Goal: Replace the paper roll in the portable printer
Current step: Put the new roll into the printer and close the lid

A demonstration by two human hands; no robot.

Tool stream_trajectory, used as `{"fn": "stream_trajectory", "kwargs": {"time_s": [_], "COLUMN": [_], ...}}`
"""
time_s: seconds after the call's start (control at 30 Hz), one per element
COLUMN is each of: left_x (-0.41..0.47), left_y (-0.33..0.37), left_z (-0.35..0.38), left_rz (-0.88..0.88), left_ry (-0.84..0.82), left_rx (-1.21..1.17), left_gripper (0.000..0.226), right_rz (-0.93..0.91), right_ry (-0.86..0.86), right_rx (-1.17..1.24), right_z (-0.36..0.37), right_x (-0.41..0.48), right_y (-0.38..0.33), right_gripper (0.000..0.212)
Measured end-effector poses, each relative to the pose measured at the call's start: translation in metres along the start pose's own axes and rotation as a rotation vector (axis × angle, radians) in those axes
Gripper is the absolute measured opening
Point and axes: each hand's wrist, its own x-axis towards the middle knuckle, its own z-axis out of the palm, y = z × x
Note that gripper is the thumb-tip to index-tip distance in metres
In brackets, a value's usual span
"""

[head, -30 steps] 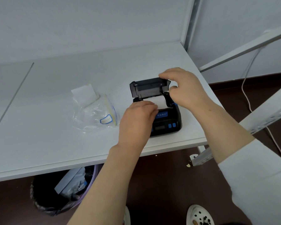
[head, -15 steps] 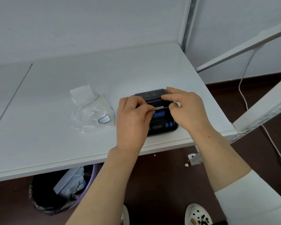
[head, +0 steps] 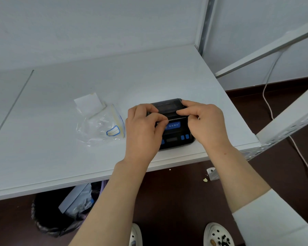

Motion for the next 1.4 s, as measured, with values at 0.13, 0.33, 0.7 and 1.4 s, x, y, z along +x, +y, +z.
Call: {"fn": "stream_trajectory", "kwargs": {"time_s": [0.13, 0.33, 0.7, 1.4], "left_x": [-0.001, 0.009, 0.009, 0.002], "left_y": [0.002, 0.013, 0.009, 0.004], "left_z": [0.000, -0.008, -0.007, -0.007], "left_rz": [-0.035, -0.788, -0.842, -0.844], "left_ry": [-0.005, 0.107, 0.037, -0.028], "left_rx": [-0.028, -0.650, -0.790, -0.799], "left_gripper": [0.012, 0.031, 0.023, 0.010], "right_rz": [0.007, 0.033, 0.369, 0.549], "right_ry": [0.010, 0.017, 0.051, -0.025], "right_rx": [0.021, 0.024, 0.567, 0.720], "right_z": [0.002, 0.002, 0.012, 0.010], "right_x": [-0.001, -0.001, 0.017, 0.017], "right_y": [0.001, 0.001, -0.004, 0.008], "right_gripper": [0.037, 0.034, 0.028, 0.030]}}
